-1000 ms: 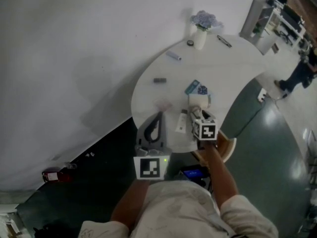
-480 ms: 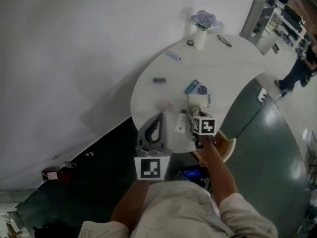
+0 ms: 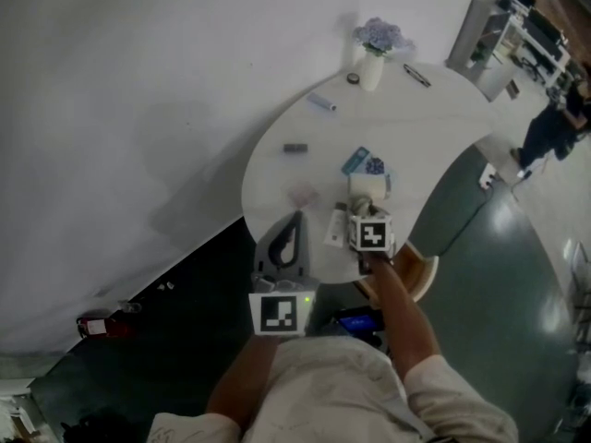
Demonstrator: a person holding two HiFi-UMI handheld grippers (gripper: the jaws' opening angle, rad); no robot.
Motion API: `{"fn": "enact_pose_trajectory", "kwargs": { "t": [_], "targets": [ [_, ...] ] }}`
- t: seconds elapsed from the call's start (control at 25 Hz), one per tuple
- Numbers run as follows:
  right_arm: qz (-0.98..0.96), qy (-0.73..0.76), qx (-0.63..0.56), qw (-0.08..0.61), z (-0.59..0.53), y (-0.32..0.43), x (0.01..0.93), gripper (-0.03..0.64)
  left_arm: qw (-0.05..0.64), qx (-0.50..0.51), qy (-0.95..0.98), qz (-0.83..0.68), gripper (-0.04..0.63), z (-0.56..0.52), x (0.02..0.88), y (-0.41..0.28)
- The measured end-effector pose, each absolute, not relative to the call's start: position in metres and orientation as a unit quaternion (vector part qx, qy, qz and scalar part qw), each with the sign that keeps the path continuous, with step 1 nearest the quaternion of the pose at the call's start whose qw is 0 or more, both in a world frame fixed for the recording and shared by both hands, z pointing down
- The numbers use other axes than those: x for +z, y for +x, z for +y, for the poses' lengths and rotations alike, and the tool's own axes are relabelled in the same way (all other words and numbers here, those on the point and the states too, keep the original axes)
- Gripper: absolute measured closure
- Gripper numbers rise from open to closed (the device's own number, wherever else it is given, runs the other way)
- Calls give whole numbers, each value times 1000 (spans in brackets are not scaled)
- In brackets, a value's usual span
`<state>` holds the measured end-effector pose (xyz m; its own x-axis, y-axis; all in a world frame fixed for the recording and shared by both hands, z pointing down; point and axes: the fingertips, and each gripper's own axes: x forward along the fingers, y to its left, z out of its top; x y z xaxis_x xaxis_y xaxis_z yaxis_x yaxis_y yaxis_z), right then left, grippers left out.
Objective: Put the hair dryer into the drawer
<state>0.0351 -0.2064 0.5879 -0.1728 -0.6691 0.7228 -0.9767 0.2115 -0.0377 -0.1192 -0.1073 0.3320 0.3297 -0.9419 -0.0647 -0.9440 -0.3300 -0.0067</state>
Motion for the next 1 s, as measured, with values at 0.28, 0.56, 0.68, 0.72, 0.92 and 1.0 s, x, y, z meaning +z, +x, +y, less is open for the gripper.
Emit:
{"fn": "enact_pose_trajectory", "kwargs": {
  "t": [0.28, 0.56, 0.68, 0.72, 0.92, 1.0],
  "targets": [
    [-726, 569, 255, 290, -207, 36, 585, 373, 19, 25, -815, 578, 594, -106, 330, -120],
    [-725, 572, 246, 296, -204, 38, 583, 377, 9, 28, -812, 583, 594, -104, 332, -124],
    [-726, 570, 241, 299, -201, 39, 584, 380, 11, 20, -812, 583, 594, -105, 335, -126],
    [-728, 568, 242, 298, -200, 39, 584, 381, 11, 19, -812, 583, 594, -105, 336, -126],
    [-729, 572, 230, 297, -196, 42, 576, 387, 5, 18, -815, 580, 594, -106, 337, -123],
    [-729, 574, 231, 292, -194, 45, 572, 388, 4, 17, -817, 577, 594, -107, 339, -121]
  ]
}}
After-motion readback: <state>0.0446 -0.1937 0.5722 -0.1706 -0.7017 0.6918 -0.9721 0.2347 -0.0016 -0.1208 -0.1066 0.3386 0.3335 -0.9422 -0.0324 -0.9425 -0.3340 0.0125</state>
